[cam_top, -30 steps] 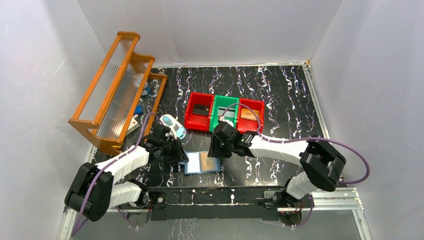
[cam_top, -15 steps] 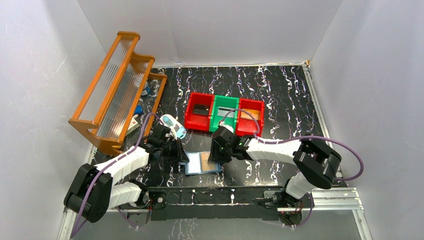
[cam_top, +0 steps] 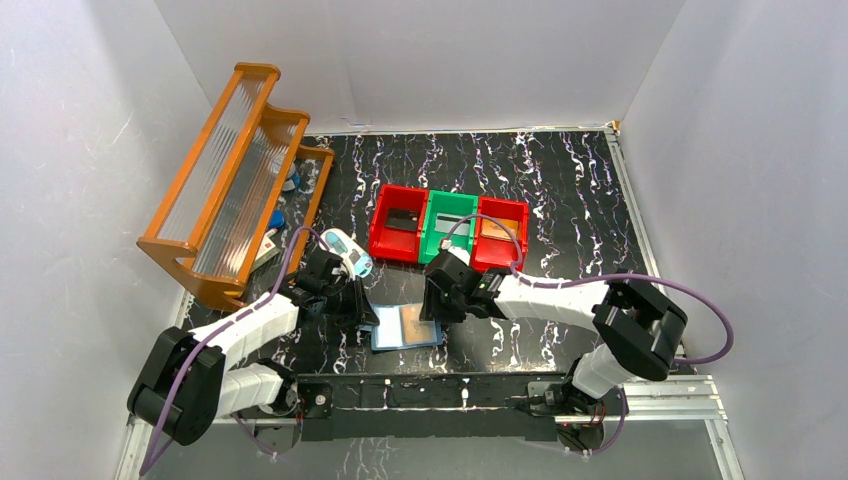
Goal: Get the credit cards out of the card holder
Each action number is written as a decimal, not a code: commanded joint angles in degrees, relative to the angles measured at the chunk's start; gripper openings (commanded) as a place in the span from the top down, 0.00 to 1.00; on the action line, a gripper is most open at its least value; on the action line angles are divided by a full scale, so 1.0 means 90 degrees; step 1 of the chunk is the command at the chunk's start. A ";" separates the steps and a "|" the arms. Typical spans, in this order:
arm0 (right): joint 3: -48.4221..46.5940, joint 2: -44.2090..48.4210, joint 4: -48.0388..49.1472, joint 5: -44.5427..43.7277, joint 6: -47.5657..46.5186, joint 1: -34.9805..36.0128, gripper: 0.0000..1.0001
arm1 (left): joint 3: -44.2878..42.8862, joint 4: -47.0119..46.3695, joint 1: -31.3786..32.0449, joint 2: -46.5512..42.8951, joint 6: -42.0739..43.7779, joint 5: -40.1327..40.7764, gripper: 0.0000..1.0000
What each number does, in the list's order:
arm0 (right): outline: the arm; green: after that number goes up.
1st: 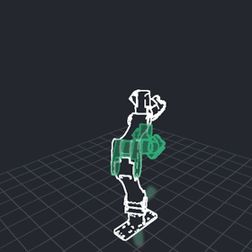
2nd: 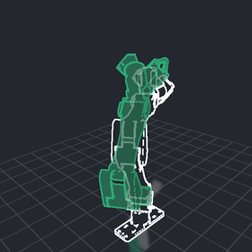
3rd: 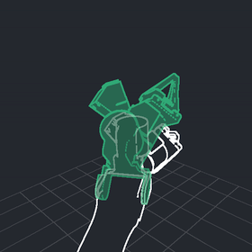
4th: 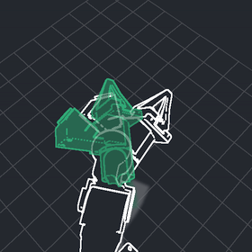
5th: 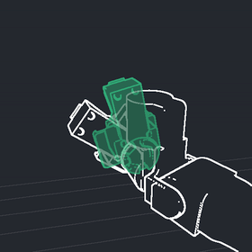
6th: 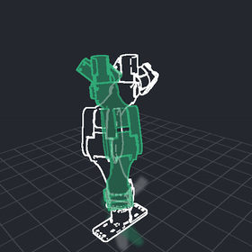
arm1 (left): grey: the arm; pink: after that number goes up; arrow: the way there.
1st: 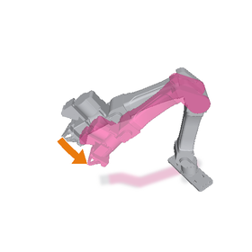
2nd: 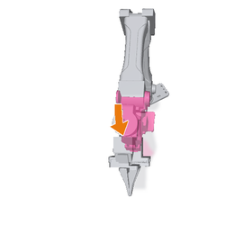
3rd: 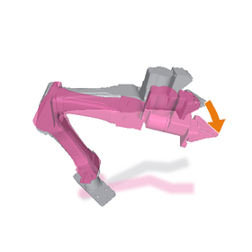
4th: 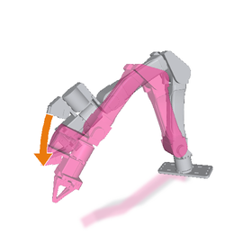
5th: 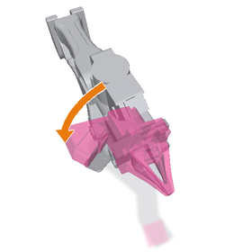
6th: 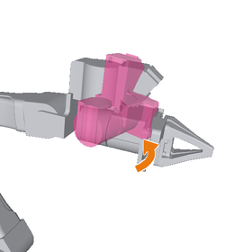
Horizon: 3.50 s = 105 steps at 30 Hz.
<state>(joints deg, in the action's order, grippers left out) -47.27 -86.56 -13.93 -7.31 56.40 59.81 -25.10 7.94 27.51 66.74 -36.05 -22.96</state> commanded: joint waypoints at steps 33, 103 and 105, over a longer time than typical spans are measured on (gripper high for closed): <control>-0.0147 -0.0081 0.0497 0.0360 -0.0061 0.0100 0.62 | 0.0033 0.0123 0.0059 -0.0037 0.0032 -0.0101 0.95; 0.1594 -0.0101 0.3792 0.1096 0.1181 0.0192 0.59 | -0.0800 0.0765 0.0771 -0.0607 -0.0009 -0.0366 0.73; 0.1642 -0.0198 0.3873 0.1196 0.1226 0.0169 0.59 | -0.0705 0.0652 0.0878 -0.0517 -0.0058 -0.0310 0.73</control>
<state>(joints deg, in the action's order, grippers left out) -33.58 -87.39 17.19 3.33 67.24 61.87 -31.18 14.96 33.56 61.14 -37.47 -23.07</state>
